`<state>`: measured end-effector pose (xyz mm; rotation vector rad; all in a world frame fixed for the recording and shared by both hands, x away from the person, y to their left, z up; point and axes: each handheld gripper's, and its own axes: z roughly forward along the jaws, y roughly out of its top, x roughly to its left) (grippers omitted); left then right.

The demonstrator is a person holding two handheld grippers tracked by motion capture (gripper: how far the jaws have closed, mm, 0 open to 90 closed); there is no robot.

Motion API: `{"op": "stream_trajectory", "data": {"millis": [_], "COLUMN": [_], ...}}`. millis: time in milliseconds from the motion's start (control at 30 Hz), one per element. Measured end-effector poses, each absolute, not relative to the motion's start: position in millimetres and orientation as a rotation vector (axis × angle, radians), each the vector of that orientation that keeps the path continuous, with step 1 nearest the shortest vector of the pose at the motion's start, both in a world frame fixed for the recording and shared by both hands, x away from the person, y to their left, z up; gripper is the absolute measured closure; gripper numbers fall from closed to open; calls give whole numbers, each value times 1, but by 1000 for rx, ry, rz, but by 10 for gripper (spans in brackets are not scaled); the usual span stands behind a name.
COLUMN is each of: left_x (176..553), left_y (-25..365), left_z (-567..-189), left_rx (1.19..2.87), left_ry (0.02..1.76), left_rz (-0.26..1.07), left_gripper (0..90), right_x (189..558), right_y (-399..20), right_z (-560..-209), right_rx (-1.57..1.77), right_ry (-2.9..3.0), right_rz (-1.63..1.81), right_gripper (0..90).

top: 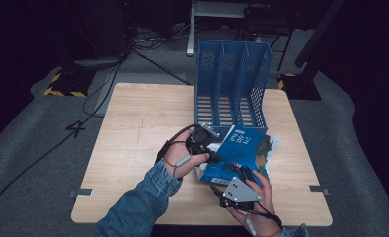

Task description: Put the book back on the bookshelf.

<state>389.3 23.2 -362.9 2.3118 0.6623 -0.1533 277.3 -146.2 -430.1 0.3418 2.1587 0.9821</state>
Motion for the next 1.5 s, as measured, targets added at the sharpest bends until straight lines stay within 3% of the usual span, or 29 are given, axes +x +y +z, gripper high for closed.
{"op": "stream_trajectory", "data": {"millis": [267, 467, 667, 1500], "left_x": [389, 393, 393, 400], "left_y": [24, 26, 25, 23], "left_z": [-367, -369, -370, -387], "left_rx": [2311, 2297, 2288, 2289], "left_ry": [697, 724, 728, 833], "left_rz": [-137, -139, -161, -169], "left_gripper": [855, 855, 854, 848], "right_x": [283, 284, 298, 325], "right_y": [-127, -118, -126, -122], "right_z": [-450, -462, -478, -496], "right_rx": [310, 256, 353, 364], "right_ry": [2105, 2031, 1962, 1932], "right_rz": [919, 816, 722, 573], "right_gripper": [142, 131, 6, 0]}}
